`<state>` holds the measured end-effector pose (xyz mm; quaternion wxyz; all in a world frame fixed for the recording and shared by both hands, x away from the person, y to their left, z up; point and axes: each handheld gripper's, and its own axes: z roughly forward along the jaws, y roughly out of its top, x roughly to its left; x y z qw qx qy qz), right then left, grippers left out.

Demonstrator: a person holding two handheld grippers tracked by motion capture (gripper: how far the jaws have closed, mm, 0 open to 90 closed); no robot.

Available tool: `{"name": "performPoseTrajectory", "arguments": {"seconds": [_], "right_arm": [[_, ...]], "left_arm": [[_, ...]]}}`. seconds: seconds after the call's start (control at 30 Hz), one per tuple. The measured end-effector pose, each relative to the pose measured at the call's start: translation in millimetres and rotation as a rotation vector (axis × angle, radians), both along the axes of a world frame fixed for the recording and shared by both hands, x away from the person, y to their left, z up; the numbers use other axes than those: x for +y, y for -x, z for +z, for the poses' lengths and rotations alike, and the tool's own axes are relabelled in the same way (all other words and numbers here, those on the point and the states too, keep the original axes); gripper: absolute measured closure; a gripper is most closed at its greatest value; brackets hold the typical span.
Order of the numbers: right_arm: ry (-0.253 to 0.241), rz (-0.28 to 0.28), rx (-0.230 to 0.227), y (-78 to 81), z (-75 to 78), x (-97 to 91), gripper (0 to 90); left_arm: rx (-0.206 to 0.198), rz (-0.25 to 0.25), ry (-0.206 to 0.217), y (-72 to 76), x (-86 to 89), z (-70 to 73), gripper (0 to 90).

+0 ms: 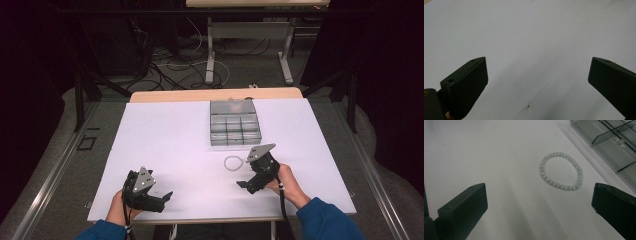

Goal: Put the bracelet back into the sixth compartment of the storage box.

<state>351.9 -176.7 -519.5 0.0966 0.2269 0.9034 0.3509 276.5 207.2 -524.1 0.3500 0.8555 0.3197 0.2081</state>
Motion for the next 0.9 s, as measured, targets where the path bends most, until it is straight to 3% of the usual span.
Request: {"name": "performPoseTrajectory", "arguments": {"seconds": [0.2, 0.43, 0.57, 0.9], "right_arm": [[-0.006, 0.004, 0.006, -8.3, -3.0, 4.6, 1.1], [-0.016, -0.011, -0.021, -17.3, -4.0, 11.6, 9.8], [-0.009, 0.012, -0.026, -20.1, -6.4, 16.5, 15.5], [-0.001, 0.013, -0.004, -30.9, -15.7, 23.3, 39.5]], "left_arm": [[0.008, 0.0, 0.007, 0.1, -0.7, -0.6, 2.6], [0.01, 0.0, 0.007, 0.0, -0.6, -0.7, 2.6], [0.01, -0.002, 0.008, 0.0, -0.7, -0.6, 2.6], [0.014, -0.007, 0.012, -1.0, -1.0, -1.5, 2.6]]}}
